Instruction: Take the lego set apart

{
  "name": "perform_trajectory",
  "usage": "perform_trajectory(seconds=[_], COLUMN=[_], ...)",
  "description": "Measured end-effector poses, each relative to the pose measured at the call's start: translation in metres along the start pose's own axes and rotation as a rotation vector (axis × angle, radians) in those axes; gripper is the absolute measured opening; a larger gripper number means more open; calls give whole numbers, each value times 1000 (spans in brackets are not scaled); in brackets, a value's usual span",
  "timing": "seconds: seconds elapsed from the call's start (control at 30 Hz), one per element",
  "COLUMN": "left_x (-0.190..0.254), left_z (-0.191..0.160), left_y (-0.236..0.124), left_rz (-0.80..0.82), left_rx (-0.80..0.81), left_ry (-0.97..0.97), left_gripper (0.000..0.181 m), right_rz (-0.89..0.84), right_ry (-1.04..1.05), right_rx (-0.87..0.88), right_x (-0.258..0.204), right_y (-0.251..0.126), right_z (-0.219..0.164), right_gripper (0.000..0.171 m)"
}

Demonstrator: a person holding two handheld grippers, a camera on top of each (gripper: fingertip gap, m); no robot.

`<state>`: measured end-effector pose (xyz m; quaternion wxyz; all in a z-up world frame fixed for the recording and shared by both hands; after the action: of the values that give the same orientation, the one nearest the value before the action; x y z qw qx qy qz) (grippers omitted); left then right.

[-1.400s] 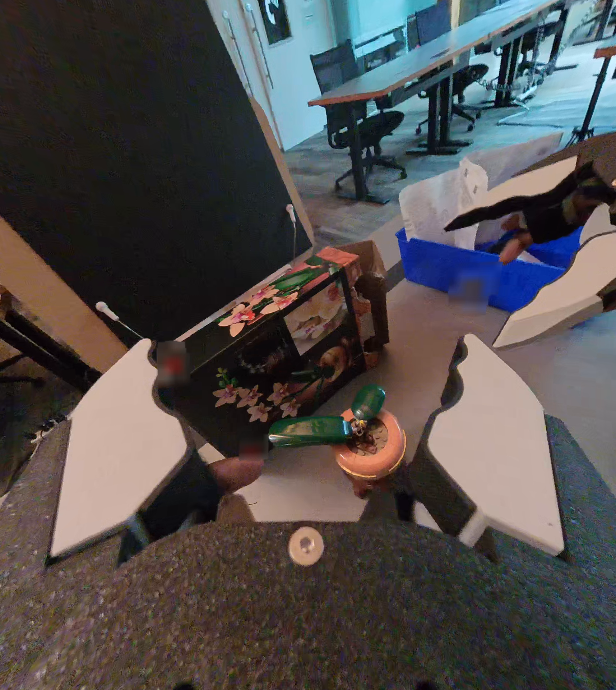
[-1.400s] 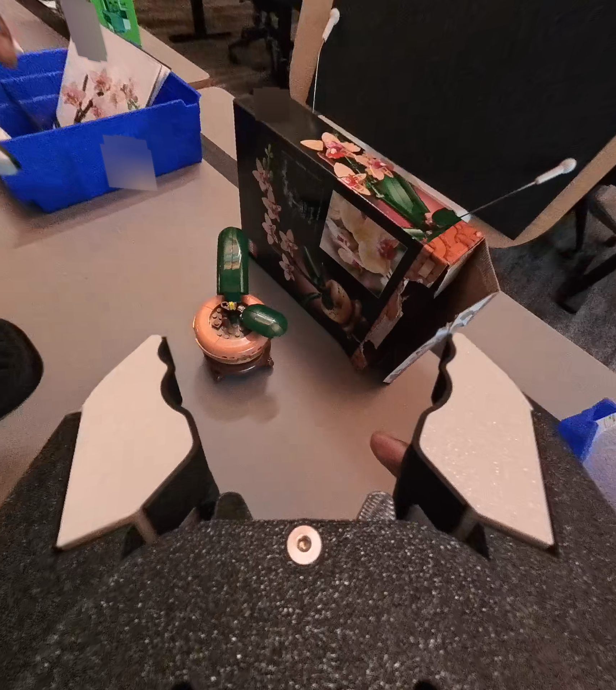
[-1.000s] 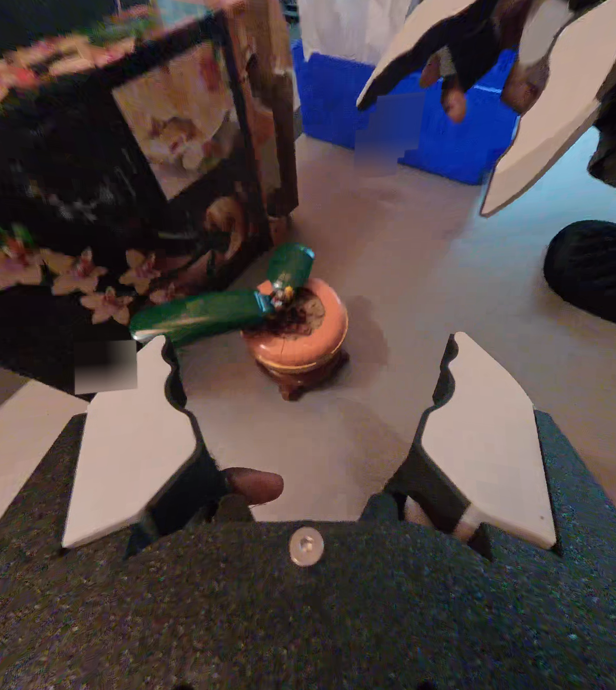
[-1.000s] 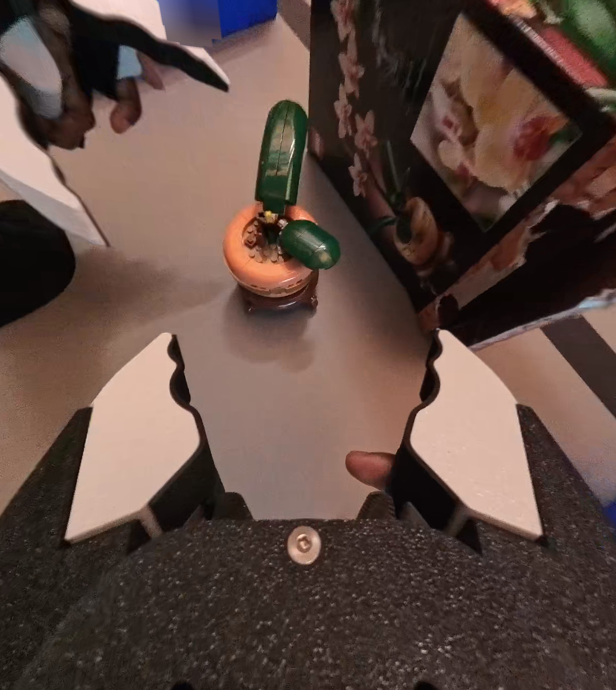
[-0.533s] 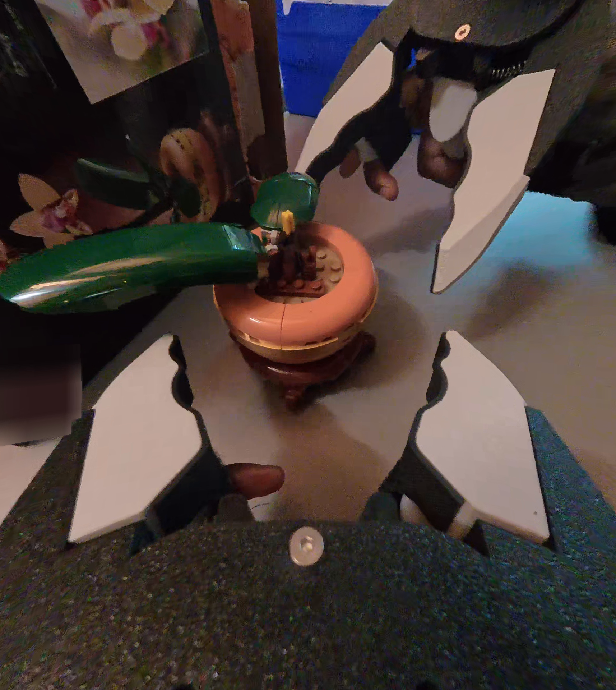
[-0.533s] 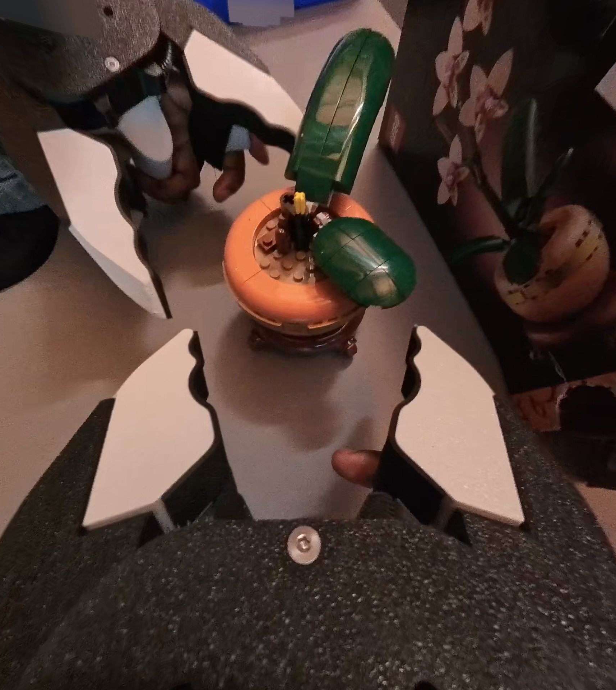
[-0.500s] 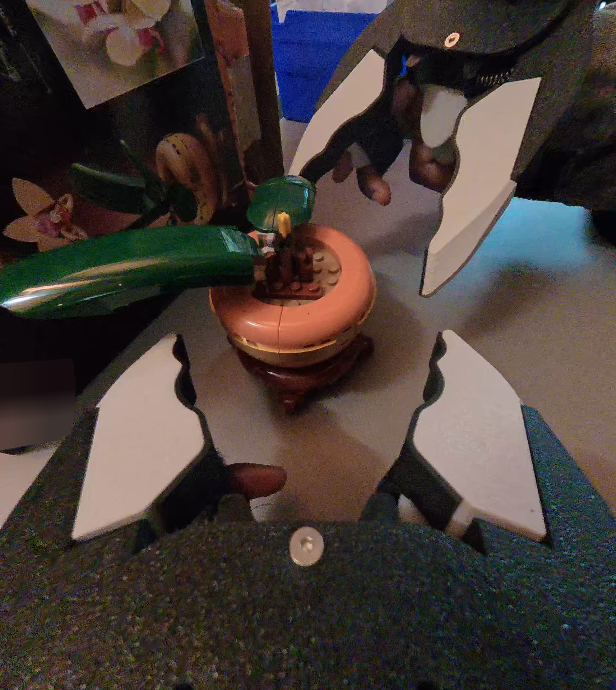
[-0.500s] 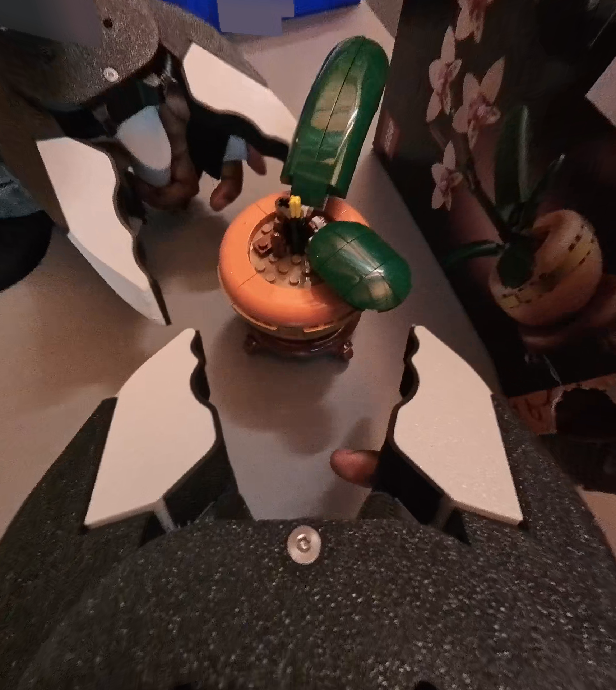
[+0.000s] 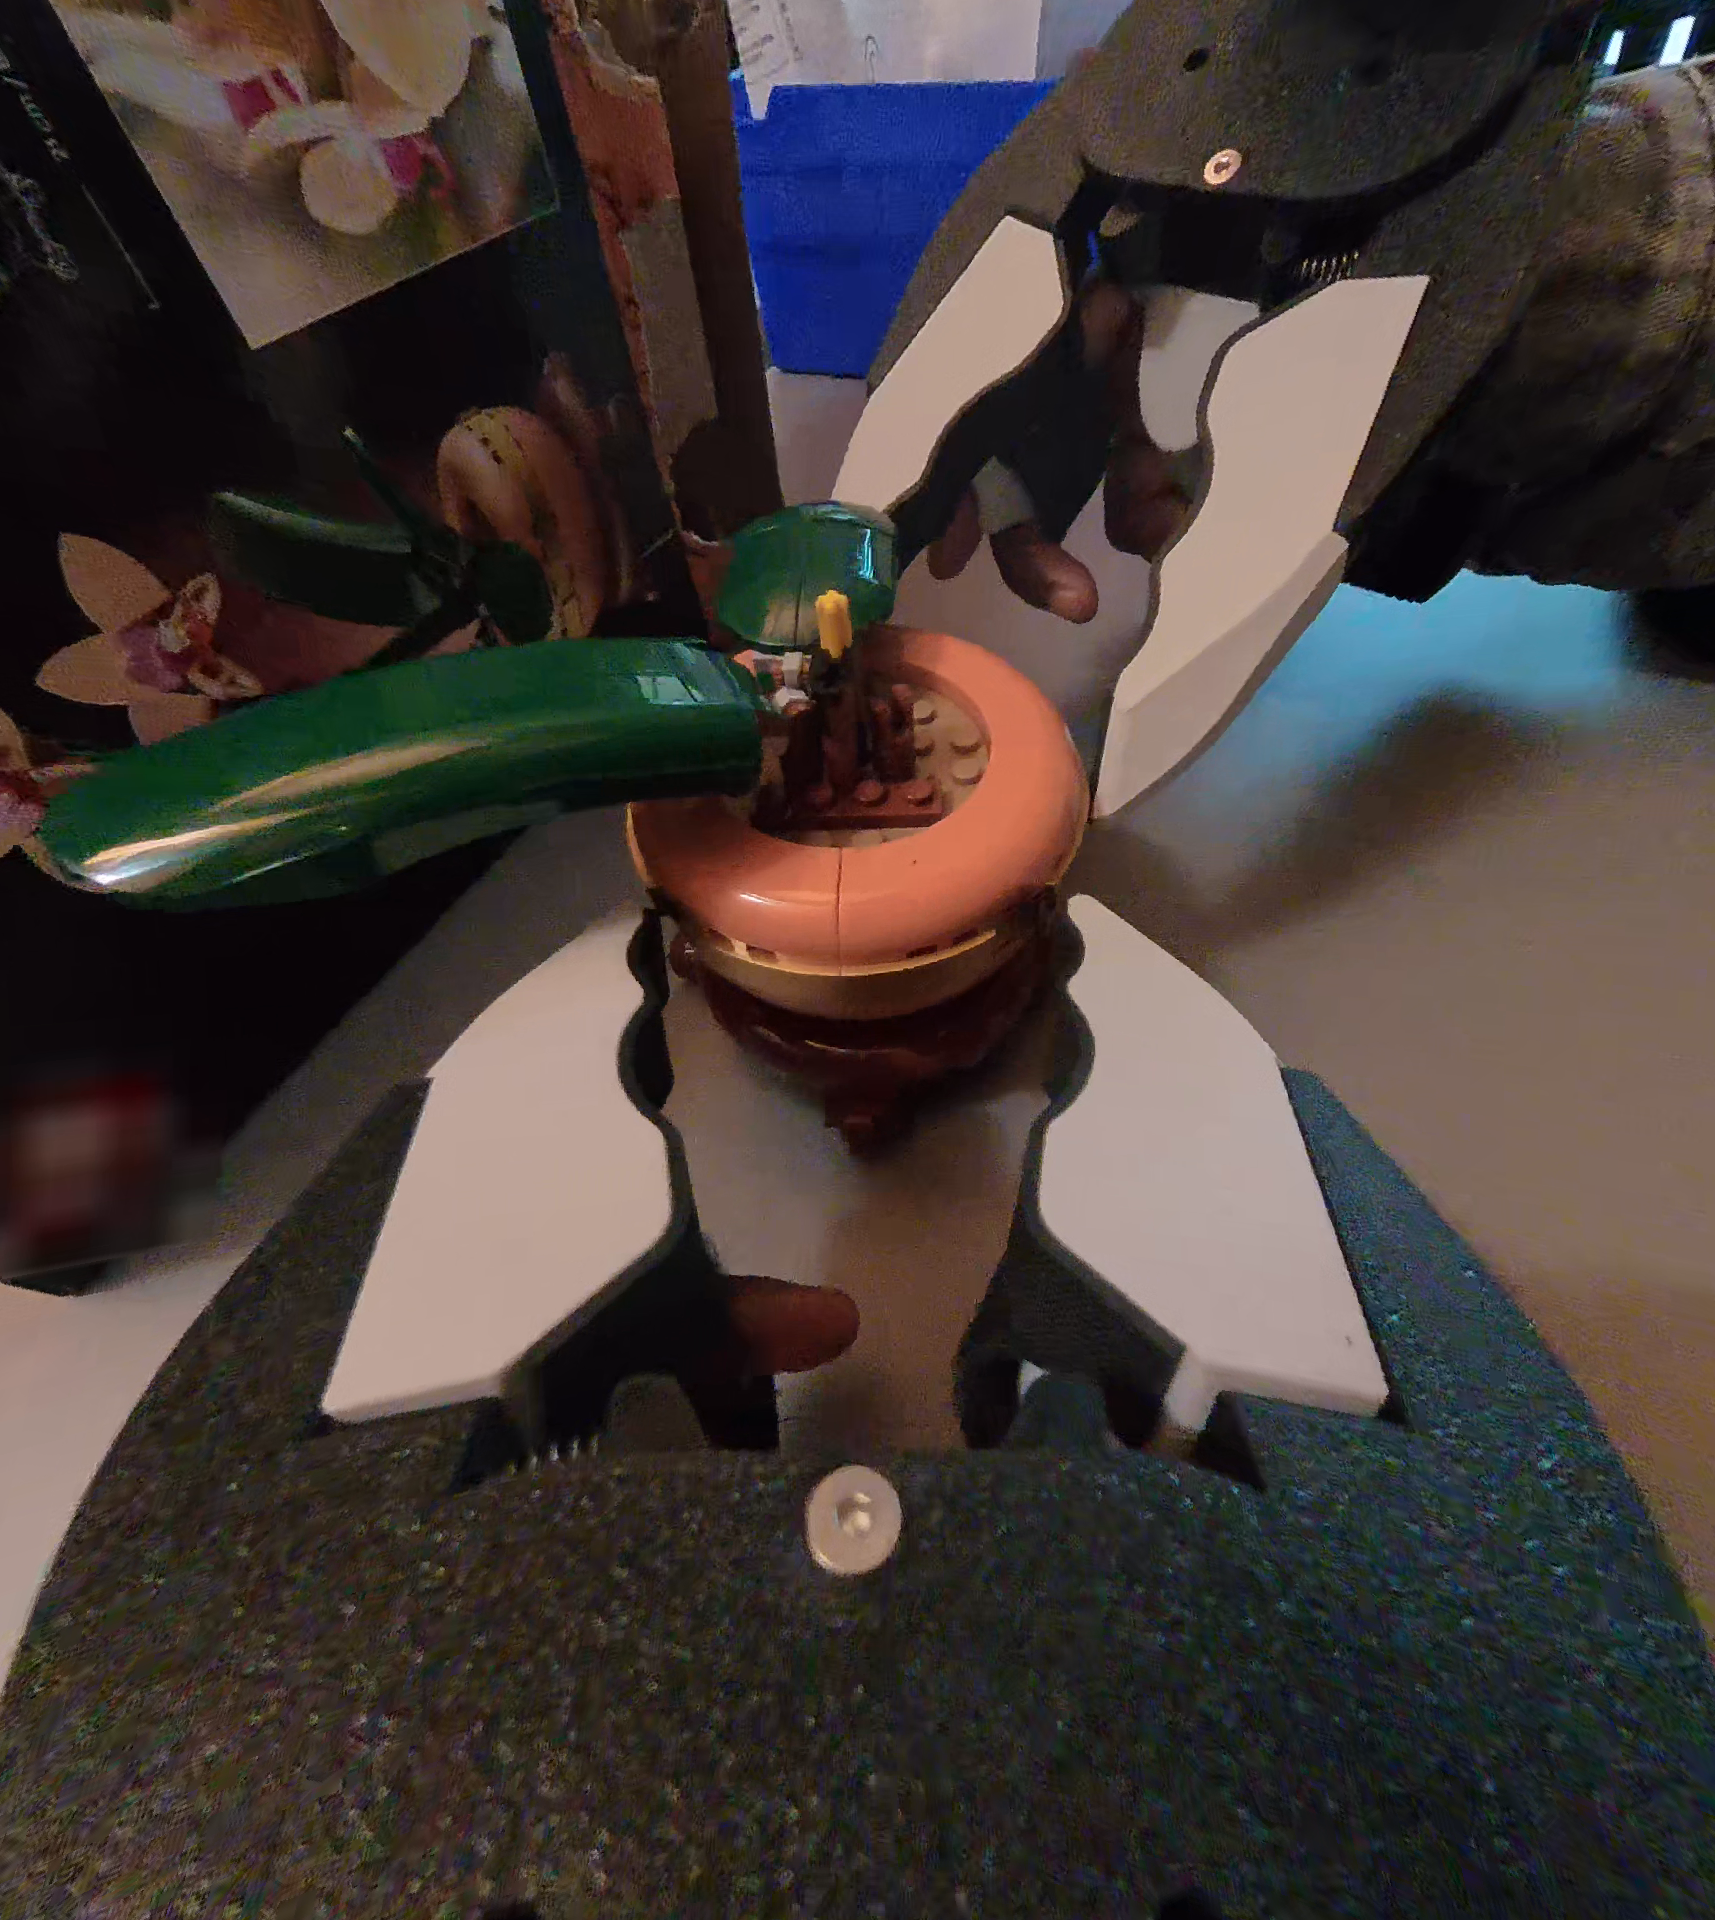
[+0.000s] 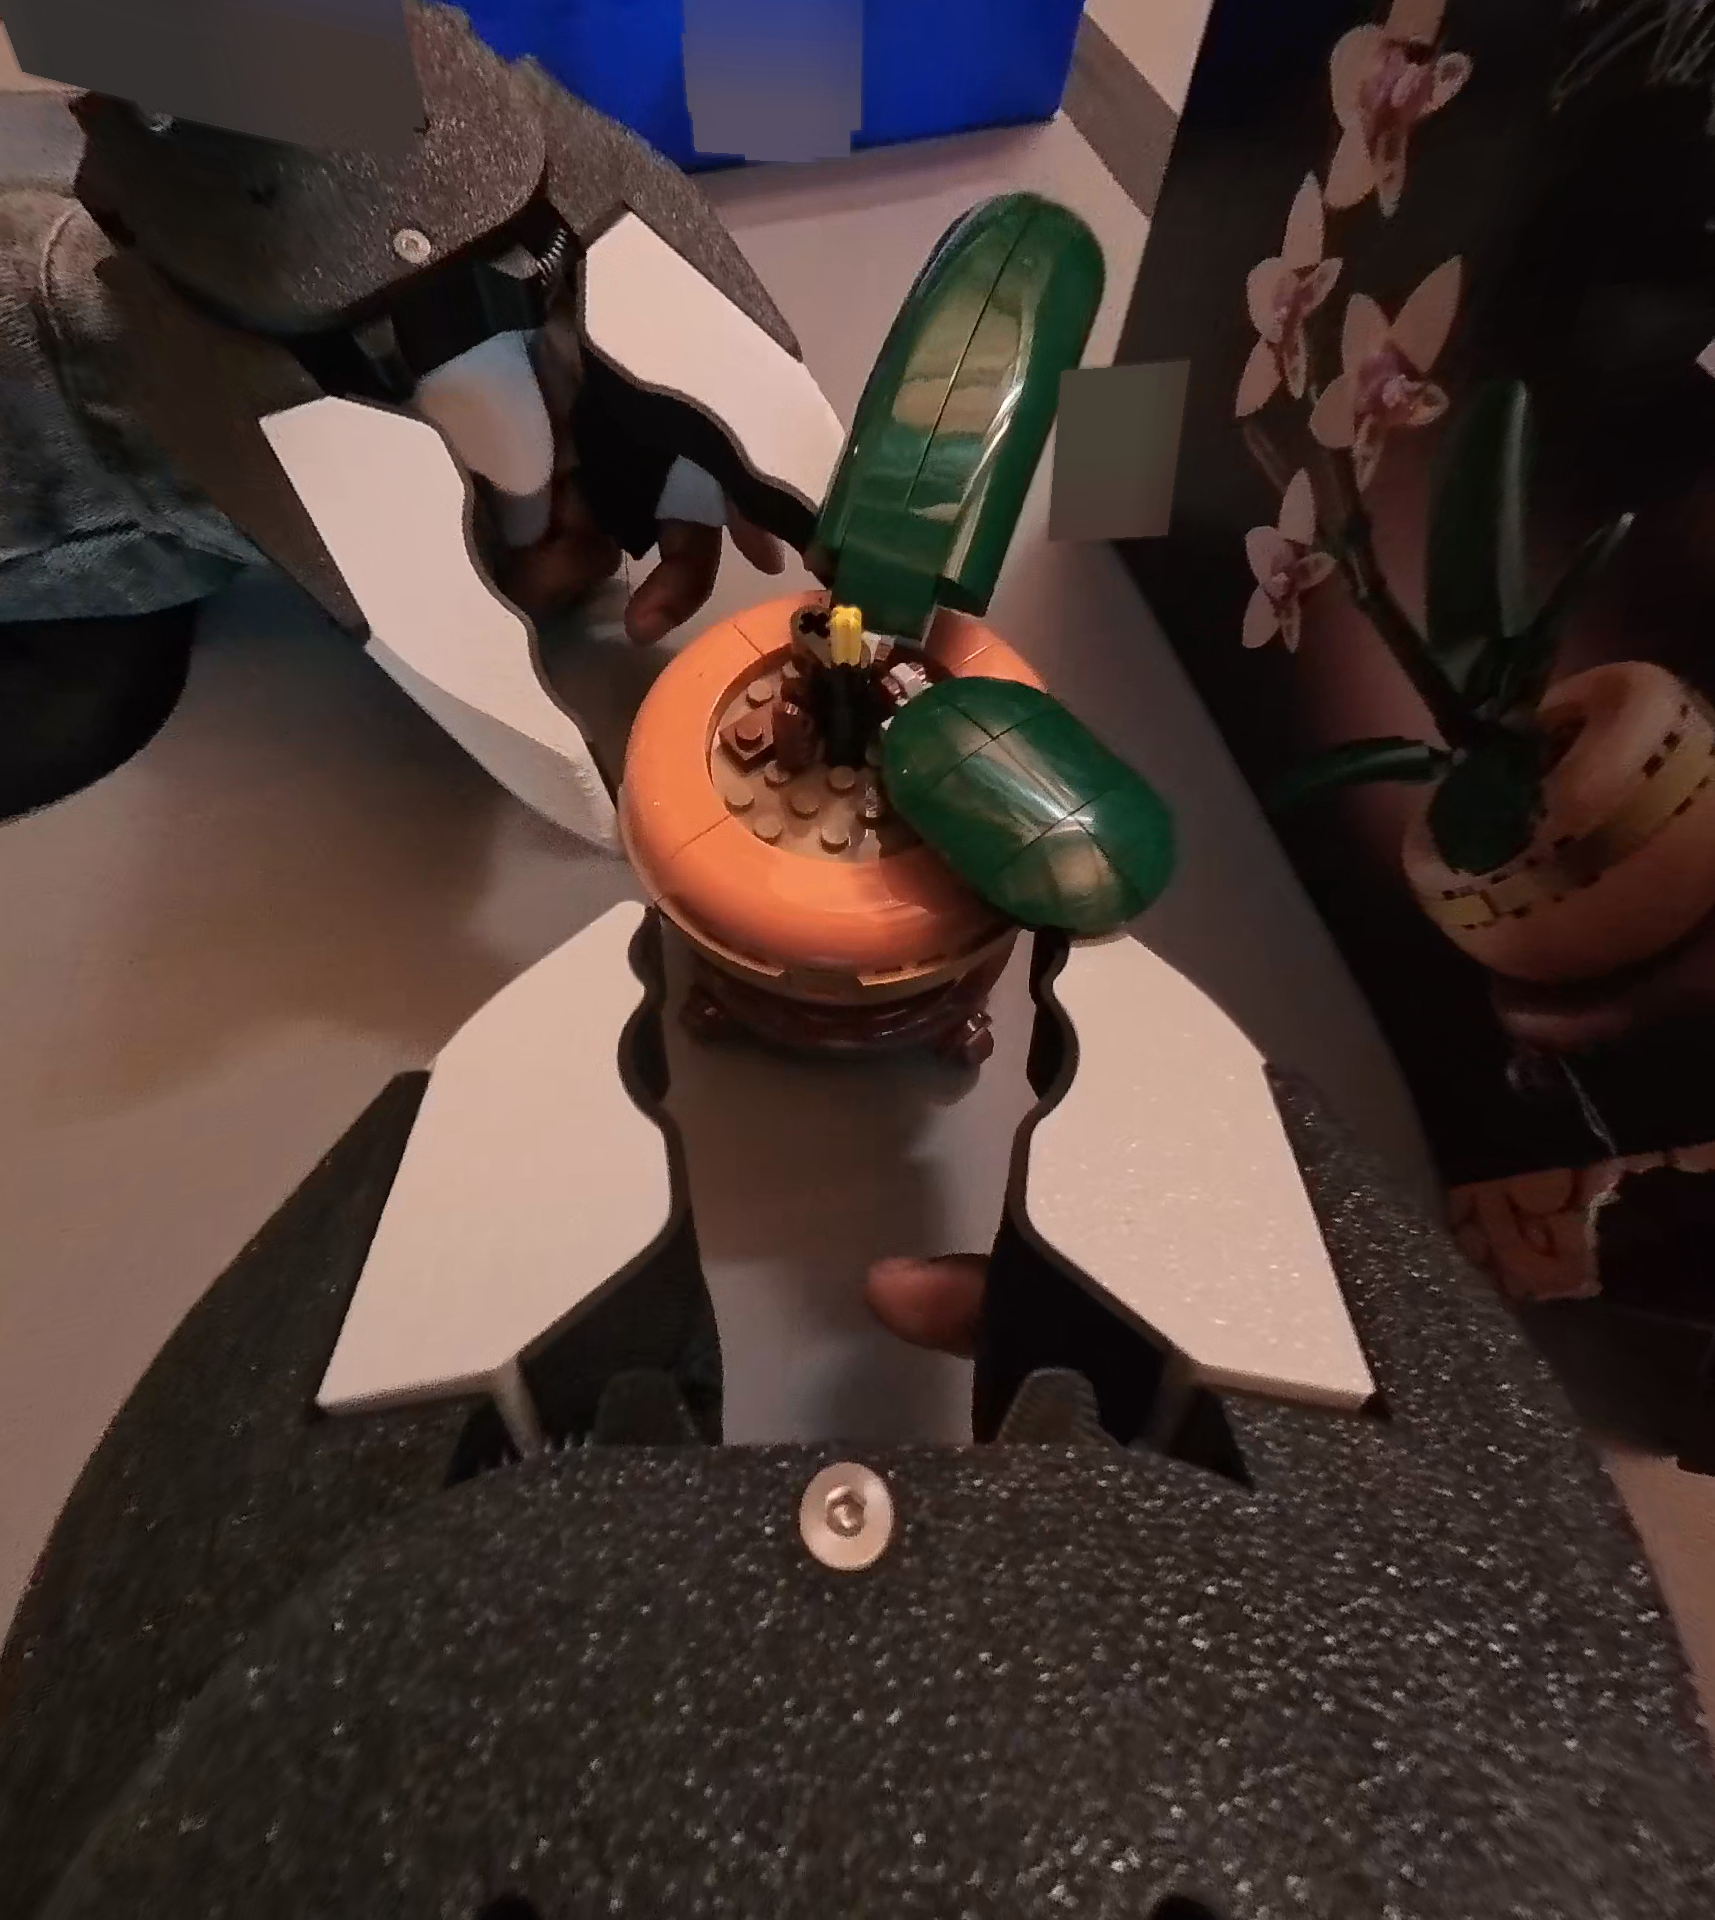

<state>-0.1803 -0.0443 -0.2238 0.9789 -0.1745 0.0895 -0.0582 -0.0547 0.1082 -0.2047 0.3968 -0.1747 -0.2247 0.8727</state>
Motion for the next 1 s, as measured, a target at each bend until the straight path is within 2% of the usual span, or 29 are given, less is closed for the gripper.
perform_trajectory(seconds=[0.17,0.27,0.43,0.67,1.0], left_x=[4,7,18,30,41], left_z=[-1,-2,-5,-7,-8], left_y=[-9,-16,-15,-17,-20], left_rz=[-107,-219,-352,-523,-670], left_rx=[-7,-19,-54,-110,-161], left_ry=[21,10,30,44,64], left_gripper=[68,58,52,43,30], right_rz=[103,210,353,521,661], right_ry=[-29,-12,11,50,97], right_rx=[-59,-84,-189,-238,-310], right_x=[-7,-12,-19,-31,-43], right_y=[-8,-12,-11,-13,-8], right_z=[-2,-7,-17,-20,-20], right_gripper=[58,57,44,40,39])
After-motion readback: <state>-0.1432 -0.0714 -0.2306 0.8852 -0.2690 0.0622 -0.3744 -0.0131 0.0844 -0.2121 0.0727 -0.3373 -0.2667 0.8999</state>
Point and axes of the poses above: each gripper's, where its closed fingertips meet, y out along the fingers, z out of its top, x = y × z across the jaws, the point moved 10 cm from there along -y, back along the fingers, and after that the axes turned 13 degrees about z, right-handed, at the moved point
